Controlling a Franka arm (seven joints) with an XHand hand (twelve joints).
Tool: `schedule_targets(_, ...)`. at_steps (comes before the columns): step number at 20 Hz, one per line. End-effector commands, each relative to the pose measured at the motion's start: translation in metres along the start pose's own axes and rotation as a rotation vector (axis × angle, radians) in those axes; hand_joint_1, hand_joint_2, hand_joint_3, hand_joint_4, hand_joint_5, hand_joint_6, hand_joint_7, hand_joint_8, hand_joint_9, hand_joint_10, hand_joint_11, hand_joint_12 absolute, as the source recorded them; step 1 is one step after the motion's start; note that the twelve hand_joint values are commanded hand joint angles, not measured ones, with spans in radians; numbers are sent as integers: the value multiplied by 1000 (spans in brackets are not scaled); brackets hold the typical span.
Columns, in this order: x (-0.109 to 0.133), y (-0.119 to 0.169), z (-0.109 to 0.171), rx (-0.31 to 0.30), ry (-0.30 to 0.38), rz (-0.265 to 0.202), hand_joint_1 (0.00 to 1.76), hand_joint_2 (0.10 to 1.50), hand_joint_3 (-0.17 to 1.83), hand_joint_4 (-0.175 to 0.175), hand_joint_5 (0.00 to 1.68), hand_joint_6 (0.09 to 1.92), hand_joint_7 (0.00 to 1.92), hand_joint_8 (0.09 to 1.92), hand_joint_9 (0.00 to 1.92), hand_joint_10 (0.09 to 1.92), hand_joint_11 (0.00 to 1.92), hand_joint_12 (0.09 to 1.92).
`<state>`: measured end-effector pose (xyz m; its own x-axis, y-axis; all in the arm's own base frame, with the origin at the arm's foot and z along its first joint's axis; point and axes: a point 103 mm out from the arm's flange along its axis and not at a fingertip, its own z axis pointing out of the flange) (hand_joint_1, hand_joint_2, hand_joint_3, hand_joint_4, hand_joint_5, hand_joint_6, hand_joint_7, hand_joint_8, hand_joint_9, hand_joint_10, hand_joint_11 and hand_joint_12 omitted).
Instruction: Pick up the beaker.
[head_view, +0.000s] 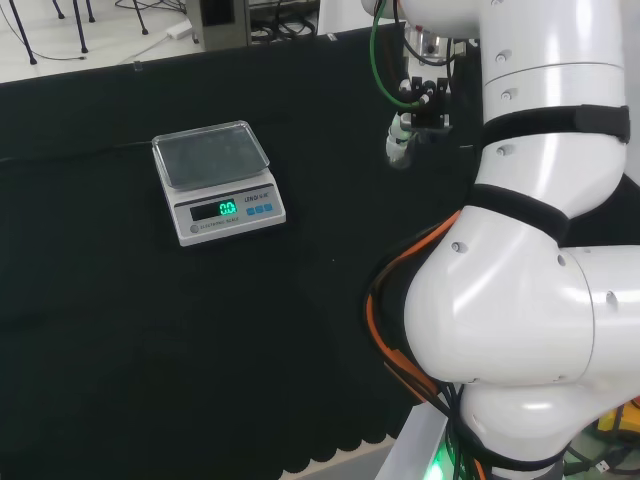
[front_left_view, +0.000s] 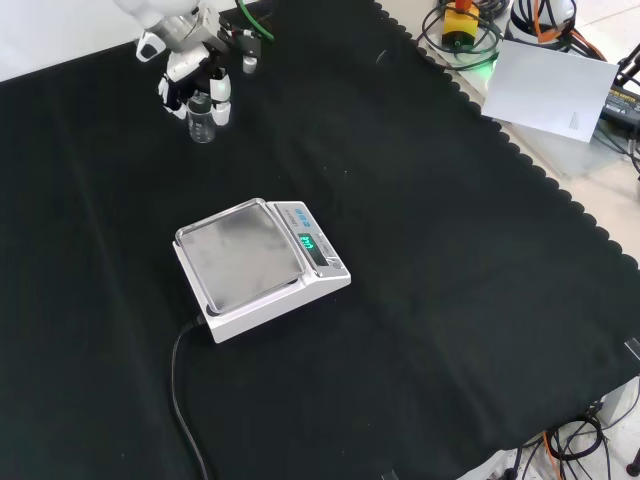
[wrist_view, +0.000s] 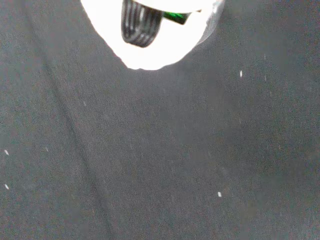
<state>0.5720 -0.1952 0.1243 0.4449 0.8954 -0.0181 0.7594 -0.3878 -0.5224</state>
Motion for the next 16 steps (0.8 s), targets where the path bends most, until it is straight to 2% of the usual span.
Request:
schedule_targets(1, 6, -5, -18, -28, -8, -30, 1141, 1101, 134, -175, 878, 1170, 728, 1076, 1008, 994, 1104, 906)
schedule_targets(7, 6, -13, -44, 30, -23, -94, 1141, 1091, 157, -175, 882, 1176, 799, 1115, 1034, 1042, 1100, 943)
schedule_targets(10, 5, -25, -67, 54, -53, -135, 1209, 1159, 67, -175, 823, 1247, 825, 1247, 1033, 1070, 1089, 978)
schedule_targets(12, 6, -35, -84, 57, -87, -157, 1221, 1174, 45, -175, 813, 1261, 829, 1271, 1035, 1077, 1088, 986)
schedule_targets(16, 10, -55, -112, 15, -141, -188, 1224, 1179, 36, -175, 812, 1262, 833, 1274, 1039, 1082, 1088, 991)
